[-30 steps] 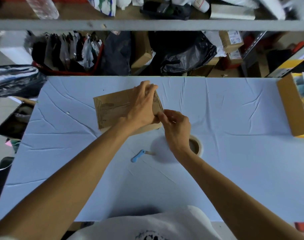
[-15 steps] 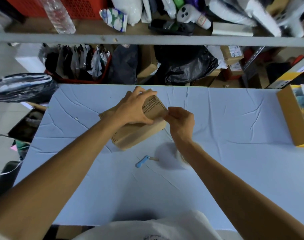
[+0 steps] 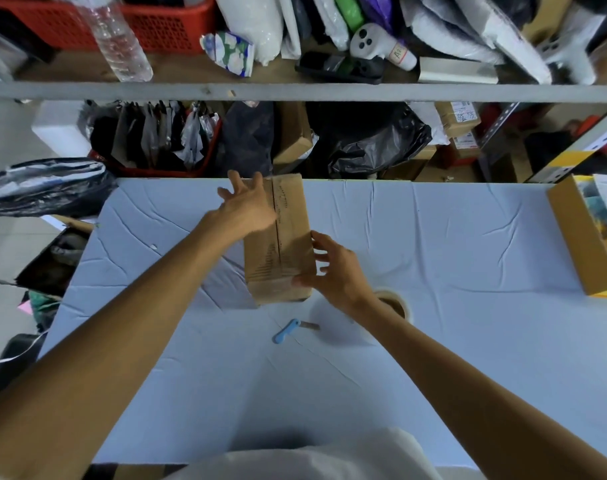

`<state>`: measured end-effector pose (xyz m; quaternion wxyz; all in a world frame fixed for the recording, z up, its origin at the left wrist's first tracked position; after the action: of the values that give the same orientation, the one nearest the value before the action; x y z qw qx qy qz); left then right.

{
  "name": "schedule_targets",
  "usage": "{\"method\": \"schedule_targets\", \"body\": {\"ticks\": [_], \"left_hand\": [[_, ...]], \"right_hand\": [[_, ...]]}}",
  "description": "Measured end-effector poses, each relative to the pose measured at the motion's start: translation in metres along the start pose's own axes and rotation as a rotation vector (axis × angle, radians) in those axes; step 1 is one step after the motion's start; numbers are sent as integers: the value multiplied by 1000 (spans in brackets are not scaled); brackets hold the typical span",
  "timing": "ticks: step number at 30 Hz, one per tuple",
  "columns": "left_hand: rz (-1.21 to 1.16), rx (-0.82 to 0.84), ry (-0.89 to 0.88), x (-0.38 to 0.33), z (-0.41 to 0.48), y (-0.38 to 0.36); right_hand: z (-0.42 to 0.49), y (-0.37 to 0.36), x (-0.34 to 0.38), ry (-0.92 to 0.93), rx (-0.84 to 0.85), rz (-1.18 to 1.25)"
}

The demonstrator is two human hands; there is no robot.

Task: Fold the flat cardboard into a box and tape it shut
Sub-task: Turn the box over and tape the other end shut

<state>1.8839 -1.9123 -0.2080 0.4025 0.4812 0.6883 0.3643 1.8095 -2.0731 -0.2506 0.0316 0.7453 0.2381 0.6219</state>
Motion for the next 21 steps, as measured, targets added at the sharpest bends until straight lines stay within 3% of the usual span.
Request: {"method": "schedule_targets", "body": {"ticks": [5, 7, 9, 12, 17, 21], "left_hand": [[528, 195, -611, -15, -21, -13], [570, 204, -702, -23, -25, -25], [473, 171, -746, -29, -24, -26], [447, 19, -714, -27, -18, -12], [371, -118, -562, -26, -27, -17], [290, -101, -356, -23, -27, -24]], "right_hand": [[13, 17, 2, 23, 186, 45], [18, 23, 3, 21, 230, -24], [21, 33, 0, 2, 141, -63], [18, 42, -8, -79, -28, -28], [16, 29, -1, -55, -6, 68], [19, 32, -2, -35, 4, -32]]}}
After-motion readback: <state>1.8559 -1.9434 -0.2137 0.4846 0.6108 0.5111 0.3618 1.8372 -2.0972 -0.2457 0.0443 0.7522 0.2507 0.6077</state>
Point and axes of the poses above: each hand's wrist, its own z-axis towards the middle knuckle, its own y-axis out of the back of the hand, x = y × z, the point moved 7 cm from there along z, towards the middle knuckle, and after that the axes turned 2 degrees about z, right-handed, at the moved point
